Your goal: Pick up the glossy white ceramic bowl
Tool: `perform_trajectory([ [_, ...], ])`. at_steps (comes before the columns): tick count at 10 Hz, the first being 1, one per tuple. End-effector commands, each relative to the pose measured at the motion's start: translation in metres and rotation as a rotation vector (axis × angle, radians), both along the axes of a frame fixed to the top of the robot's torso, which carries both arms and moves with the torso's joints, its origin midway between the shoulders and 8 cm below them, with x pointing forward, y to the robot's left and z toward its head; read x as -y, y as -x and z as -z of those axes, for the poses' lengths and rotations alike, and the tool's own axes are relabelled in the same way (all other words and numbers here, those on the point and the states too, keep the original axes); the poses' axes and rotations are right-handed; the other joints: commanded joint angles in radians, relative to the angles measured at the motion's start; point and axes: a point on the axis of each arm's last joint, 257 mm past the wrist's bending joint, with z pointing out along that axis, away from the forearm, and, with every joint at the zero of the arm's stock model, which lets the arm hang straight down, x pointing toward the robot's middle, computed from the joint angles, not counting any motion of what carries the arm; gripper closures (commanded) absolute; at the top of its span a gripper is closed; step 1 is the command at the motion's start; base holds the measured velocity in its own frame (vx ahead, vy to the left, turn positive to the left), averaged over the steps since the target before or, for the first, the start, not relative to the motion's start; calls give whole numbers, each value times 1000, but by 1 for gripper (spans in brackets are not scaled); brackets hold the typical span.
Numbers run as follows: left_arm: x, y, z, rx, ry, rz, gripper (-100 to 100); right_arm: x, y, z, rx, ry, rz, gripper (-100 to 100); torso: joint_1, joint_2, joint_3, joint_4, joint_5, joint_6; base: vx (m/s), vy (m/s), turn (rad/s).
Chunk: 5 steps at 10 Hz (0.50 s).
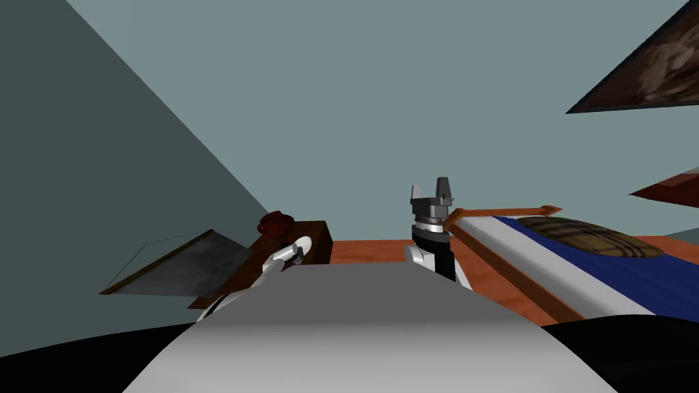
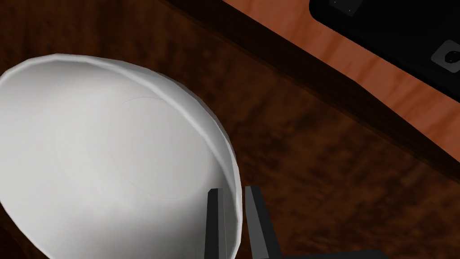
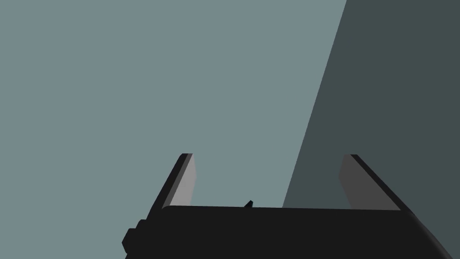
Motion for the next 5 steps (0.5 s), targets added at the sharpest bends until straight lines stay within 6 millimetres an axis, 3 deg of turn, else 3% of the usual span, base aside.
perform_trajectory([
  [1, 30, -13, 0, -8, 1, 74, 100, 0, 0, 0, 0, 0, 0, 0, 0, 0, 0, 0, 0, 0, 103, 28, 437],
  [4, 88, -45, -16, 14, -7, 200, 100, 0, 0, 0, 0, 0, 0, 0, 0, 0, 0, 0, 0, 1, 94, 34, 459],
  [5, 106, -44, -15, -1, -4, 232, 100, 0, 0, 0, 0, 0, 0, 0, 0, 0, 0, 1, 0, 1, 103, 19, 397],
])
